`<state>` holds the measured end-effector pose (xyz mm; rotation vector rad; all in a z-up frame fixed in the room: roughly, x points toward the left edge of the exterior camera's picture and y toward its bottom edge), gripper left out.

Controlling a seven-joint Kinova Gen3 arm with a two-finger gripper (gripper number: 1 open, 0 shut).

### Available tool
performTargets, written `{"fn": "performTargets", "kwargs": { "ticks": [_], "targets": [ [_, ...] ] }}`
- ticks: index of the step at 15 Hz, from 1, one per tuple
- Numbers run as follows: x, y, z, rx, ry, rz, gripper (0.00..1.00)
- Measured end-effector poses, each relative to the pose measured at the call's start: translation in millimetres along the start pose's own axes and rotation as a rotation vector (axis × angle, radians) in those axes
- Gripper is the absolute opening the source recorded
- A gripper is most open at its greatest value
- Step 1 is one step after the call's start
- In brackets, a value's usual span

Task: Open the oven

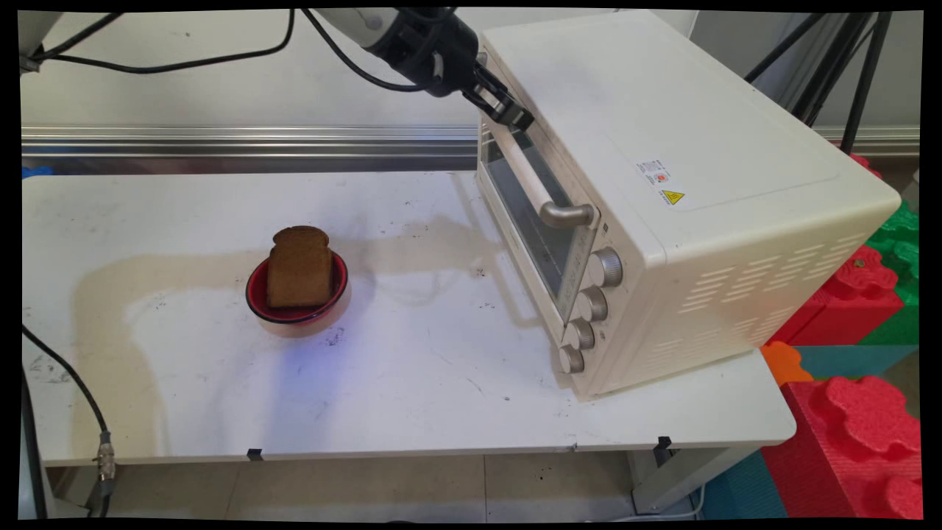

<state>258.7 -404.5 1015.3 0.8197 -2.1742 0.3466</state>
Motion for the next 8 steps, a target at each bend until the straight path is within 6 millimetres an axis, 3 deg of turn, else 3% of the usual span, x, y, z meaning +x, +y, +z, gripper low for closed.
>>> {"fn": "performTargets", "kwargs": {
  "ticks": [8],
  "targets": [
    [-8, 0, 15, 0.001, -0.027, -0.018, 0.00]
  ]
}}
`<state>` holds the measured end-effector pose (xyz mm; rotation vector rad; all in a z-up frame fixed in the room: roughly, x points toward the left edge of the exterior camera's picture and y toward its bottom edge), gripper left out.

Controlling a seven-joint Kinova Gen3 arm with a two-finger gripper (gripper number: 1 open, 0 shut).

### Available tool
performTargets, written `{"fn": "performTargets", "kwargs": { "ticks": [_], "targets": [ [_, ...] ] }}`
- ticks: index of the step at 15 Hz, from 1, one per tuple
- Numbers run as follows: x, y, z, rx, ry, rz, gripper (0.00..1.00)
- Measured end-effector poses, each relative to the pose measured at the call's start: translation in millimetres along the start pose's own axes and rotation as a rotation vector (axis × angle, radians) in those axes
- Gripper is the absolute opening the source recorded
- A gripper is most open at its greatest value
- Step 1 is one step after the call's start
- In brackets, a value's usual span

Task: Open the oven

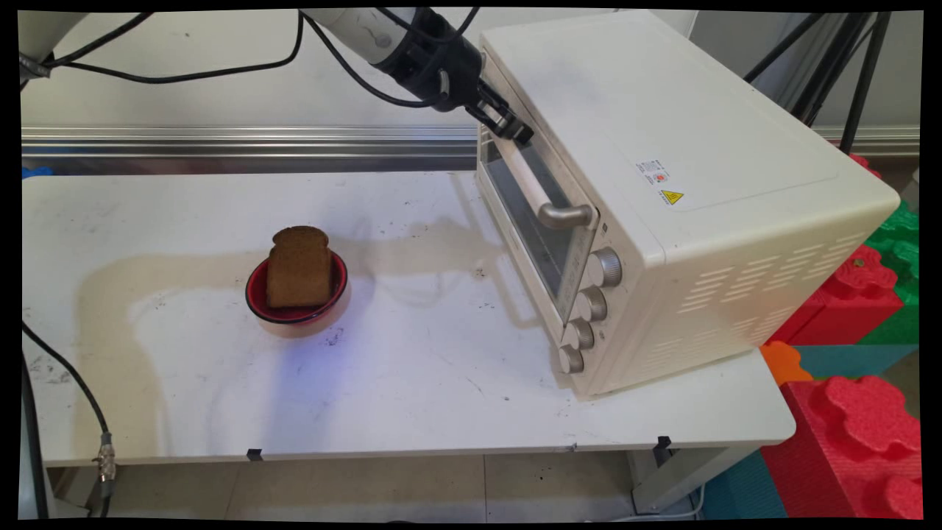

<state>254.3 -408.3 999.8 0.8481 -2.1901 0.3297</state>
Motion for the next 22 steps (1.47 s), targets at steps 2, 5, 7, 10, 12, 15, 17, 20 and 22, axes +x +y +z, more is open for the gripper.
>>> {"fn": "performTargets", "kwargs": {
  "ticks": [2, 5, 7, 10, 12, 15, 17, 20, 22],
  "targets": [
    [-4, 0, 0, 0.003, -0.009, -0.006, 0.00],
    [-14, 0, -4, 0.007, -0.024, -0.014, 0.00],
    [-24, 1, -9, 0.009, -0.038, -0.018, 0.00],
    [-38, 2, -17, 0.011, -0.059, -0.023, 0.00],
    [-46, 3, -20, 0.010, -0.074, -0.023, 0.00],
    [-62, 4, -25, 0.011, -0.097, -0.028, 0.00],
    [-71, 4, -25, 0.009, -0.112, -0.029, 0.00],
    [-84, 5, -26, 0.009, -0.131, -0.030, 0.00],
    [-93, 5, -25, 0.010, -0.144, -0.031, 0.00]
  ]
}}
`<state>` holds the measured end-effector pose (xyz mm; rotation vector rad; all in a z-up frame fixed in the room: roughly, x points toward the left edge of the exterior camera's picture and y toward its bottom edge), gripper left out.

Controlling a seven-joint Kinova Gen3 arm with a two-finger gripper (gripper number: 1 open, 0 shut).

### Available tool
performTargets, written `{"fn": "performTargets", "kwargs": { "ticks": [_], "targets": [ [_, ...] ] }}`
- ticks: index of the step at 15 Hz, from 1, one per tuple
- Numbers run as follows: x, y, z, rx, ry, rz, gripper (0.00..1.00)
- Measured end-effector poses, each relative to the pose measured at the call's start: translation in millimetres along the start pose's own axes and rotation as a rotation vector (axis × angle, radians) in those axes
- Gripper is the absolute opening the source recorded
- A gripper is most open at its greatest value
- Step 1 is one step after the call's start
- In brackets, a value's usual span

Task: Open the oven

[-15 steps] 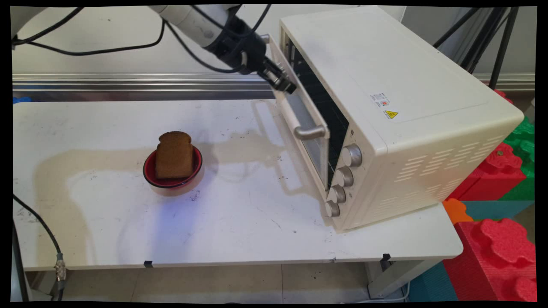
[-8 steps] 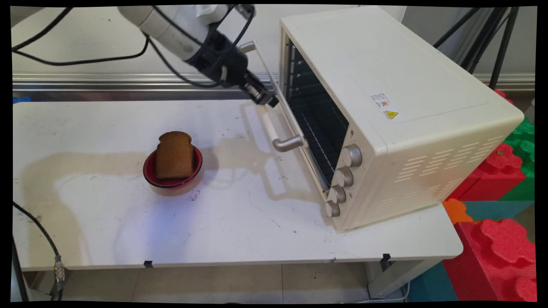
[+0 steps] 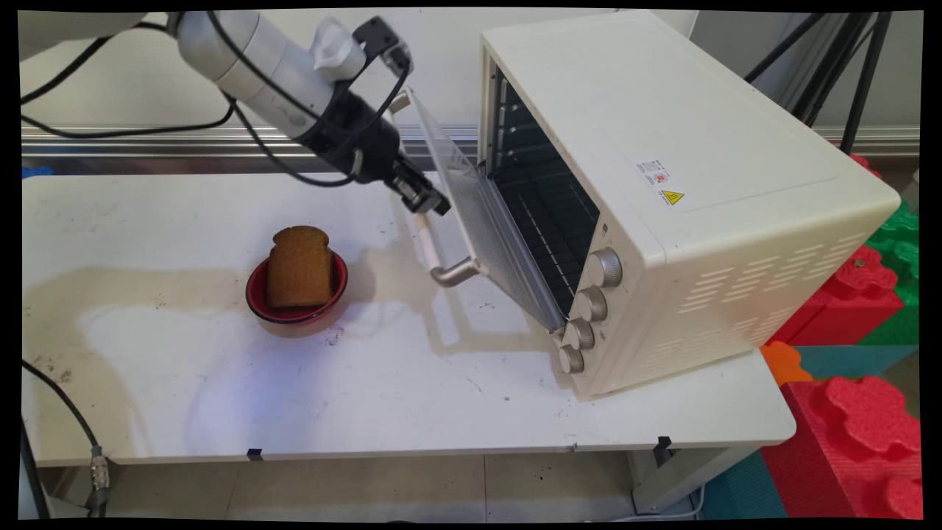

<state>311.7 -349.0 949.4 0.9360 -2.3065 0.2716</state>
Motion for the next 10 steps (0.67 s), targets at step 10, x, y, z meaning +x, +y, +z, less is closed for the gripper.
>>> {"fn": "performTargets", "kwargs": {
  "ticks": [10],
  "targets": [
    [-44, -8, 15, 0.015, -0.053, 0.016, 0.00]
  ]
}}
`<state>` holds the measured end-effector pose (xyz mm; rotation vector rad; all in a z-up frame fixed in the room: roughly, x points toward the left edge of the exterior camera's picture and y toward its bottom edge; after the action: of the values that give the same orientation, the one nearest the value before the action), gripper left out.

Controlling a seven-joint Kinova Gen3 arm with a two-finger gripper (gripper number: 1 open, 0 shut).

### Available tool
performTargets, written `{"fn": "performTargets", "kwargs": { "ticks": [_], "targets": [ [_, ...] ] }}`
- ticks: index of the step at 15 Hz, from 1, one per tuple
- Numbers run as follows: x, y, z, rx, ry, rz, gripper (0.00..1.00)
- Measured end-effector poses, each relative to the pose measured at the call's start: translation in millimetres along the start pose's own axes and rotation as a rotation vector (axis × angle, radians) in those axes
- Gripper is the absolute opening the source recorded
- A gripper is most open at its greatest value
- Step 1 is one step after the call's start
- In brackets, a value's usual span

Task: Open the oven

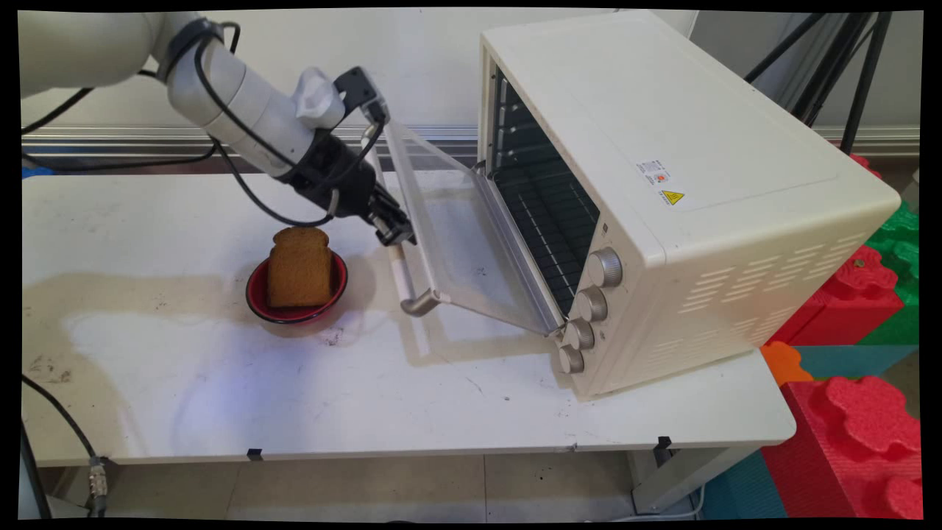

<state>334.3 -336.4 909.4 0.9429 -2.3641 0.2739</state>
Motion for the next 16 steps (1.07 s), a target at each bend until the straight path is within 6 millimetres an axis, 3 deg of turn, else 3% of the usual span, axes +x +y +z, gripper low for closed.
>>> {"fn": "performTargets", "kwargs": {
  "ticks": [16],
  "targets": [
    [-47, -3, 10, 0.020, -0.014, 0.047, 0.00]
  ]
}}
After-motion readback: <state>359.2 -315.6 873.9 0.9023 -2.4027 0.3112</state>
